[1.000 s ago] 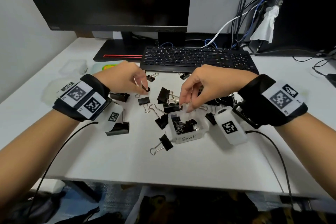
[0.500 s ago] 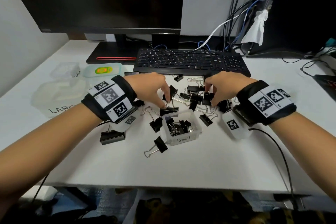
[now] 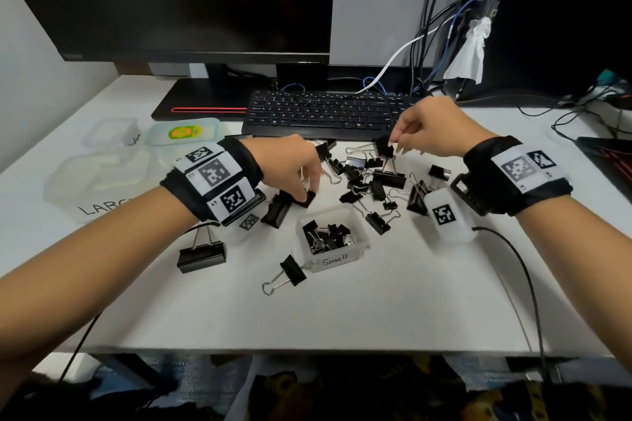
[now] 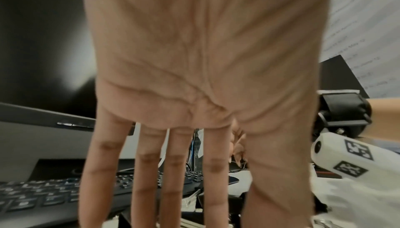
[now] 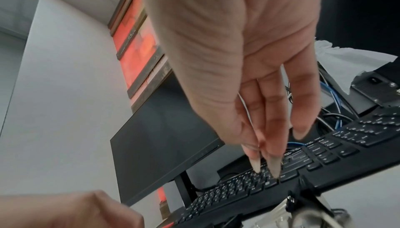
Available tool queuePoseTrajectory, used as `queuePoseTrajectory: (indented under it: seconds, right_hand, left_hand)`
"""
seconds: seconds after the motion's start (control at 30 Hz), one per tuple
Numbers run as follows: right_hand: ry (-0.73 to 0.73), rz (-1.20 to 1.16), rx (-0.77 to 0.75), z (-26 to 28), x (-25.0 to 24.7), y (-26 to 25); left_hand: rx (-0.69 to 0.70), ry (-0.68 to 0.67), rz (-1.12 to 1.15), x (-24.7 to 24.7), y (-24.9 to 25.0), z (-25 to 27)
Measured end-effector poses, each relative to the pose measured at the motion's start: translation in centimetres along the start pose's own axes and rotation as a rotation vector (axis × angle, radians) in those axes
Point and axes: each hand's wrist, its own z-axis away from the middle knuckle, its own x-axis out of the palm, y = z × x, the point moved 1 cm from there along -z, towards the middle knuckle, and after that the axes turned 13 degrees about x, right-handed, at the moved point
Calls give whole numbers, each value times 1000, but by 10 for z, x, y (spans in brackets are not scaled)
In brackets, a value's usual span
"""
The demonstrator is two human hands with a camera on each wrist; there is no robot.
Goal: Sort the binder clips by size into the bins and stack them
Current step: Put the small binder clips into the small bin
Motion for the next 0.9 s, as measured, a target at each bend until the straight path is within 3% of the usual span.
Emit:
queuePoseTrajectory:
  seconds: [0.1, 0.2, 0.37, 0.6, 0.9]
  right_hand:
    - [8, -17, -16, 2, -5, 1]
    - [-136, 150, -22, 7, -1, -3]
    - [-212, 279, 5, 16, 9, -4]
    - [-399, 265, -139, 38, 16, -5]
    - [-294, 292, -122, 38, 27, -4]
  left_hand:
    - [17, 70, 3, -6, 1, -10]
    - [47, 130, 8, -14, 10, -29]
    - [91, 105, -59, -15, 22, -59]
    - [99, 70, -84, -6, 21, -68]
    - [45, 200, 28, -23, 3, -49]
